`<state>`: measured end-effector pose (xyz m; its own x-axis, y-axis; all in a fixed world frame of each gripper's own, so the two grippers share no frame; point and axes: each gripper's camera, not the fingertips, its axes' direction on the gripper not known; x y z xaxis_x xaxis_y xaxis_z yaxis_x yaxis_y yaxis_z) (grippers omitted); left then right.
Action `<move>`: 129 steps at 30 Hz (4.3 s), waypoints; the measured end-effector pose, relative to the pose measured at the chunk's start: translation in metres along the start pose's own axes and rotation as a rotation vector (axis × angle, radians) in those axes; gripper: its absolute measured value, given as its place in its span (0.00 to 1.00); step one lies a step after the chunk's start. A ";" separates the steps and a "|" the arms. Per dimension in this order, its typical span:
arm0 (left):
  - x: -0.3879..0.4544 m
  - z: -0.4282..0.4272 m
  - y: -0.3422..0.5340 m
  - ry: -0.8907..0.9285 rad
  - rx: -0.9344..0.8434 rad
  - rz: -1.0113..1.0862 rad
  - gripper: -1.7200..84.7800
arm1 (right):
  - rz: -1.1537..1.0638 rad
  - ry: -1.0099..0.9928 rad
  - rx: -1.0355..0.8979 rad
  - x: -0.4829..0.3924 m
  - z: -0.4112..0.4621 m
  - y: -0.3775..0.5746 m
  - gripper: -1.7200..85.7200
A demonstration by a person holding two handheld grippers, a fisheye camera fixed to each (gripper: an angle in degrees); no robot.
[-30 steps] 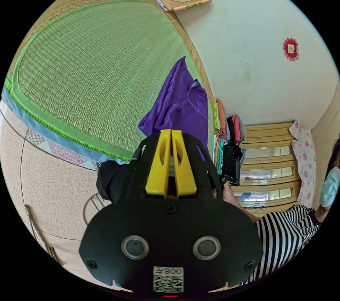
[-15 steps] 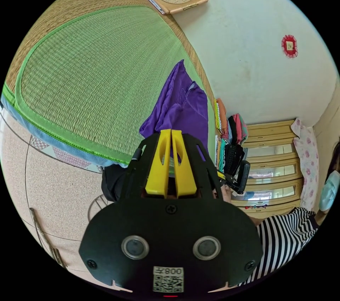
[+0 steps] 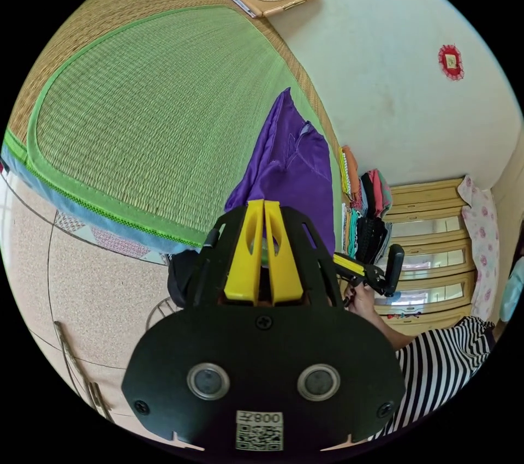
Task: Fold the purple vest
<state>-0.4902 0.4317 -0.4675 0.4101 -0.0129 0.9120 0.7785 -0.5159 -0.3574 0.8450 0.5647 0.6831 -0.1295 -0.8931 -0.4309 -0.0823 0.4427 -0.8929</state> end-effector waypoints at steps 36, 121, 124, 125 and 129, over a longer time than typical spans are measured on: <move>0.000 0.006 0.020 -0.033 -0.030 0.058 0.06 | -0.529 0.455 -0.151 -0.129 0.073 -0.019 0.05; 0.093 0.122 0.062 -0.260 -0.195 0.229 0.02 | 0.029 -0.532 0.051 0.315 -0.153 -0.137 0.02; 0.094 0.126 0.062 -0.254 -0.192 0.229 0.02 | 0.039 -0.694 0.006 0.331 -0.155 -0.133 0.02; 0.094 0.128 0.061 -0.254 -0.193 0.231 0.02 | 0.043 -0.726 0.021 0.338 -0.162 -0.126 0.02; 0.093 0.132 0.060 -0.230 -0.192 0.226 0.02 | 0.123 -0.708 0.155 0.370 -0.188 -0.123 0.02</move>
<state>-0.3424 0.5130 -0.4310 0.6746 0.0371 0.7373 0.5619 -0.6735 -0.4803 0.6215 0.1948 0.6579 0.5448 -0.6986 -0.4639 0.0393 0.5738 -0.8180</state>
